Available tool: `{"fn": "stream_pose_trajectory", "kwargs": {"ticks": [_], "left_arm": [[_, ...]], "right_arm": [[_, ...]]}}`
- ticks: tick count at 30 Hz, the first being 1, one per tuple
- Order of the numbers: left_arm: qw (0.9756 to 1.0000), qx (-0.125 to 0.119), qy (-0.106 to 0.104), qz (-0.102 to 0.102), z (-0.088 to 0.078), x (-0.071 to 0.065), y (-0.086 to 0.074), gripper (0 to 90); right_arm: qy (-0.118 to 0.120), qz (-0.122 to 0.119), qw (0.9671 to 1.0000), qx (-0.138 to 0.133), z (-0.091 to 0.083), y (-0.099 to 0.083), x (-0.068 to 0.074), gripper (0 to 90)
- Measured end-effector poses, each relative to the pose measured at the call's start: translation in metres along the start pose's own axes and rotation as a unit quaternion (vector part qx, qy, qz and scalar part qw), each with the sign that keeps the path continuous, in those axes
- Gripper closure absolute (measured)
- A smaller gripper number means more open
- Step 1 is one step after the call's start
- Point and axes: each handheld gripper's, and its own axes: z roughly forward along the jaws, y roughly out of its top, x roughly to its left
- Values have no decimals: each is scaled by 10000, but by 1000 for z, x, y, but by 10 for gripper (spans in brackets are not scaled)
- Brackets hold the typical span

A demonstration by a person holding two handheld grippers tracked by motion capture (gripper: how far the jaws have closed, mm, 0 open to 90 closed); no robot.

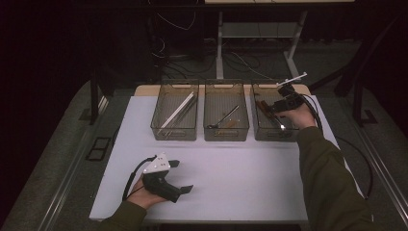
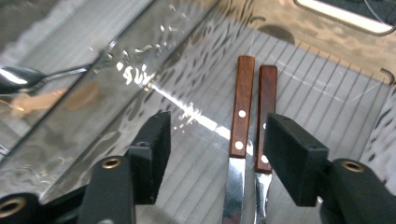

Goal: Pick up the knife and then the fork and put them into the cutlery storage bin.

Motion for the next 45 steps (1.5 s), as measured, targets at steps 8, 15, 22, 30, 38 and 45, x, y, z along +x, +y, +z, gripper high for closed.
{"fn": "stream_pose_trajectory", "kwargs": {"ticks": [8,15,22,30,38,45], "left_arm": [[10000,38,44,-25,1,3,-2,0],[9999,30,70,-79,0,3,-2,0],[10000,53,58,-50,0,2,-1,0],[10000,74,29,-31,-1,0,-1,0],[10000,77,34,-42,0,0,-1,0],[10000,63,31,-41,0,0,-1,0]], "right_arm": [[254,-67,9987,-426,-13,-12,8,263],[497,-129,9952,-835,-30,-25,21,193],[573,-276,9910,-1174,-43,-41,43,181],[676,-564,9858,-1429,-56,-66,69,181],[846,-721,9818,-1537,-66,-93,83,142],[867,-757,9780,-1741,-73,-118,89,141]]}}
